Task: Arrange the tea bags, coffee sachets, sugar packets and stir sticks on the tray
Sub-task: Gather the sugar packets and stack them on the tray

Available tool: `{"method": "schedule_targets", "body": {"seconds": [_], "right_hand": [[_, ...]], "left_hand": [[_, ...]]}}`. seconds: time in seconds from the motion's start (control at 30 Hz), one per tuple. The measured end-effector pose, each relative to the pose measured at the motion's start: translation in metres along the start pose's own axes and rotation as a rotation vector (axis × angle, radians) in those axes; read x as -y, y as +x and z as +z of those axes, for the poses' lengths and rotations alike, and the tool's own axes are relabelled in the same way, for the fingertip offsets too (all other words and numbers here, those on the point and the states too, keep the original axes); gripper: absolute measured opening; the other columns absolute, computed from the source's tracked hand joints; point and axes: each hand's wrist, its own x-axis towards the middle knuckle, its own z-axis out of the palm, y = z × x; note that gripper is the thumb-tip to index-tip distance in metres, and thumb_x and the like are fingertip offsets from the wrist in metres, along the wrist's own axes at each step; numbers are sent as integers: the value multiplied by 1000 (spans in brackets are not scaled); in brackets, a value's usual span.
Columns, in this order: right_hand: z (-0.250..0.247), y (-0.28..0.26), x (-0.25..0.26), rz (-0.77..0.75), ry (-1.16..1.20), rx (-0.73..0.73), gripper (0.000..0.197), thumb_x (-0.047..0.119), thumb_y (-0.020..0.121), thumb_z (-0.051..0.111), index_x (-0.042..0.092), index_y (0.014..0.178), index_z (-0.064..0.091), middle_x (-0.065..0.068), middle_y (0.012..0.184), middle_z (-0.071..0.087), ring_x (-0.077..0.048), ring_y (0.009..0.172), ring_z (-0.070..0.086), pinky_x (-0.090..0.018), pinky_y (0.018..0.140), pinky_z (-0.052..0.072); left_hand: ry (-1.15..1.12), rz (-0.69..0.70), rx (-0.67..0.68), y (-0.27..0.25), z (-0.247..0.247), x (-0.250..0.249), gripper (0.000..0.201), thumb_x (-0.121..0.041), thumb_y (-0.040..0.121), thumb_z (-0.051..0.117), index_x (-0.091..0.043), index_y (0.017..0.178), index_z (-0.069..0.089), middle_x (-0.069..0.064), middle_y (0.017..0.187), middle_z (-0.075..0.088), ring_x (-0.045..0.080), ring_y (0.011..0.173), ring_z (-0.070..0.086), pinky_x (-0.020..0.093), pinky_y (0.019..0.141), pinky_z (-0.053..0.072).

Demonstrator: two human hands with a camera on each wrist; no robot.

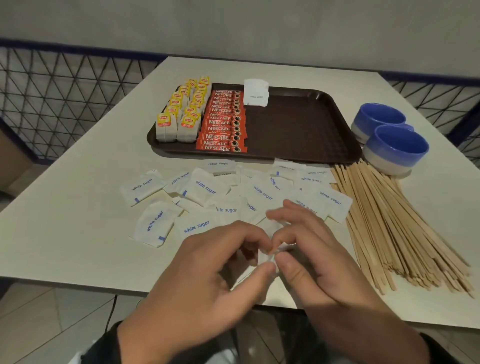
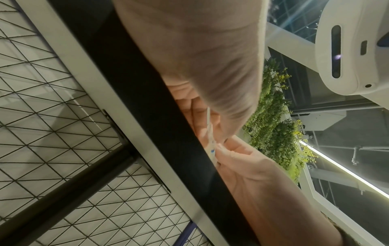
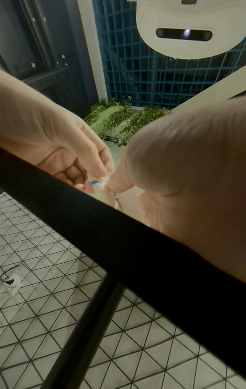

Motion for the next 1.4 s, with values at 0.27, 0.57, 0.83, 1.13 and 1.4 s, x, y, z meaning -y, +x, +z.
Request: {"method": "schedule_targets", "body": {"seconds": [0.27, 0.57, 0.83, 1.13, 1.4], "right_hand": [[1, 11, 7, -34, 93, -138, 22, 17, 89, 64, 37, 97, 65, 8, 103, 60, -13, 102, 63, -15, 74, 47], [6, 10, 3, 79, 223, -184, 36, 27, 89, 63, 47, 119, 57, 17, 115, 58, -16, 112, 59, -56, 81, 56], [5, 13, 5, 133, 478, -213, 46, 19, 81, 76, 46, 116, 62, 10, 103, 64, -26, 72, 71, -49, 68, 62], [3, 10, 6, 117, 613, -259, 56, 0, 68, 79, 35, 111, 70, -4, 95, 67, -27, 77, 72, -46, 64, 62], [2, 10, 9, 179, 646, -244, 50, 2, 66, 79, 21, 110, 68, -9, 99, 77, -27, 86, 77, -33, 63, 62]], "left_hand": [[-144, -181, -78, 2, 2, 0, 49, -30, 81, 77, -51, 118, 54, -14, 86, 73, 17, 76, 66, 25, 65, 53], [-251, -291, -52, 7, 1, 2, 57, -23, 75, 89, -51, 116, 60, -14, 83, 73, 11, 71, 64, 20, 72, 52], [-382, -323, -133, 9, 1, 5, 43, -26, 73, 81, -44, 110, 69, -5, 81, 78, 14, 72, 69, 18, 73, 53], [-443, -289, -125, 6, -2, 4, 36, -38, 78, 81, -41, 113, 72, 0, 81, 77, 23, 75, 69, 22, 75, 54], [-434, -327, -136, 6, 1, 8, 22, -33, 76, 84, -34, 97, 78, -6, 80, 79, 13, 78, 75, 29, 80, 60]]}}
